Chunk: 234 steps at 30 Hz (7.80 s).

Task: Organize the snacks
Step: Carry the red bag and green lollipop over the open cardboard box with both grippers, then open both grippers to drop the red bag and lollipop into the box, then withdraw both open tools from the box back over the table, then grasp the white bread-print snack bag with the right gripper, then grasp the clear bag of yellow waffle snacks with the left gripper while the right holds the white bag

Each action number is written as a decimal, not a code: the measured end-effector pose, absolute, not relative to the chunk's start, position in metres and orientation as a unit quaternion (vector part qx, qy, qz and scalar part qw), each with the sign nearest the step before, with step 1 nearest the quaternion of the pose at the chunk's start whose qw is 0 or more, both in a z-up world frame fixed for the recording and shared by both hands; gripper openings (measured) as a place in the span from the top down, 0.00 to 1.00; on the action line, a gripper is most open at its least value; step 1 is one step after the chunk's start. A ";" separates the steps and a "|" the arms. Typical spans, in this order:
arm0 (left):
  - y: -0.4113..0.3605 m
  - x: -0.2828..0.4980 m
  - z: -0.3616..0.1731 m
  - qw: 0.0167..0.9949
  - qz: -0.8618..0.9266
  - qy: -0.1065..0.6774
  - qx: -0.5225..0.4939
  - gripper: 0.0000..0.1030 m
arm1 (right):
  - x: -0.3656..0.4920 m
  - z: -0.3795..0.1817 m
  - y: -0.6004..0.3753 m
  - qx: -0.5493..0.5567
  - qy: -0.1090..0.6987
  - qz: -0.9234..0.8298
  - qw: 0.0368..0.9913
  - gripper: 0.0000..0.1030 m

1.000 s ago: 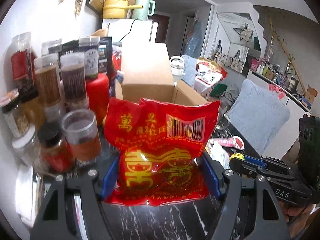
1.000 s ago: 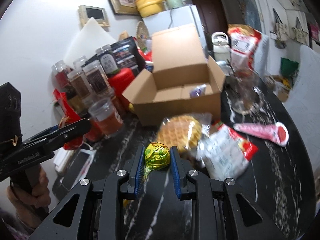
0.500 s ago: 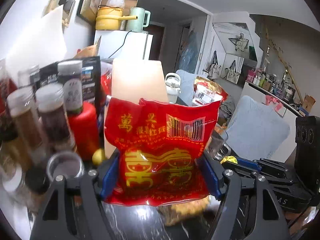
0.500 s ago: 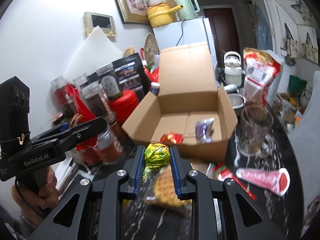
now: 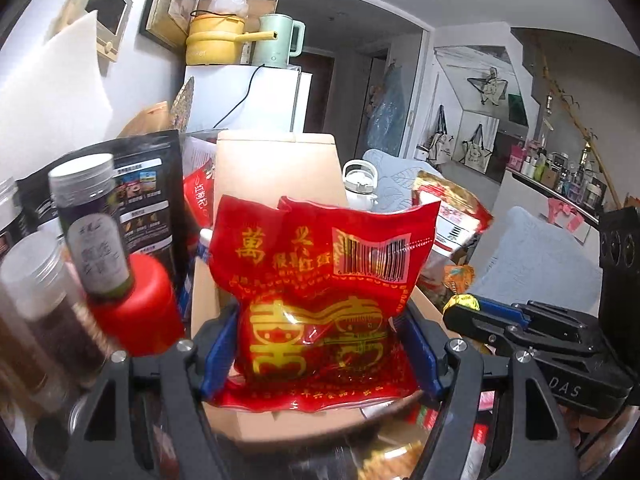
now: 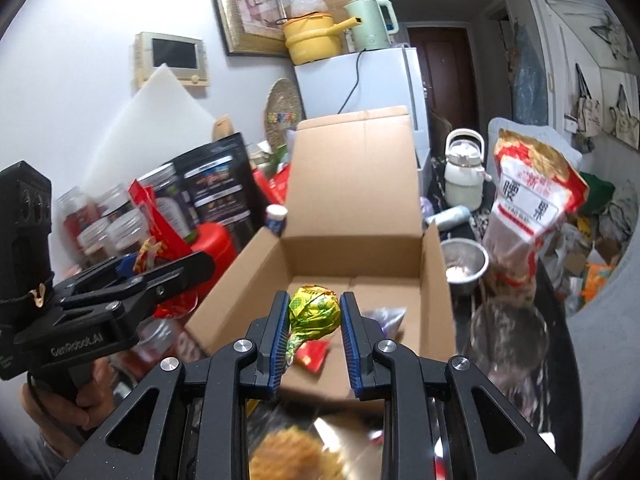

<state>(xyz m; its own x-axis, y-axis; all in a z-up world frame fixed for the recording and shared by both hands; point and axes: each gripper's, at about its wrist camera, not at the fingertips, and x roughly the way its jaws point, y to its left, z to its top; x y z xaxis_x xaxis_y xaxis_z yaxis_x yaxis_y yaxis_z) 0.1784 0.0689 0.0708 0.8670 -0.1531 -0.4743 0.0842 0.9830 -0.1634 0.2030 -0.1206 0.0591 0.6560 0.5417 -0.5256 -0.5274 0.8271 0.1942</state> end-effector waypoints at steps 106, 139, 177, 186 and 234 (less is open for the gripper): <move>0.048 0.083 0.159 0.970 0.017 0.241 0.028 0.03 | 0.116 0.147 -0.143 -0.021 0.248 0.245 0.937 0.22; 0.015 0.019 0.066 0.940 -0.087 0.328 0.017 0.03 | 0.015 0.069 -0.186 0.015 0.286 0.190 0.939 0.17; 0.005 0.063 -0.032 0.899 -0.110 0.419 -0.062 0.03 | 0.077 -0.068 -0.201 -0.040 0.390 0.200 0.898 0.08; 0.002 0.088 -0.035 0.891 -0.111 0.434 -0.070 0.03 | 0.110 -0.085 -0.184 -0.080 0.413 0.242 0.874 0.08; -0.040 0.144 -0.089 0.860 -0.094 0.501 -0.014 0.00 | 0.124 -0.102 -0.216 -0.015 0.461 0.204 0.863 0.37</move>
<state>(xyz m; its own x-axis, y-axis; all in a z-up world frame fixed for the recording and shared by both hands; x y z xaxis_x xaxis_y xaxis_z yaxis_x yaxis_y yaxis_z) 0.1437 -0.0402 -0.0893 0.4808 -0.1760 -0.8590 0.1471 0.9820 -0.1188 0.1240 -0.2157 -0.1021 0.4910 0.3389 -0.8025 -0.3669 0.9160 0.1623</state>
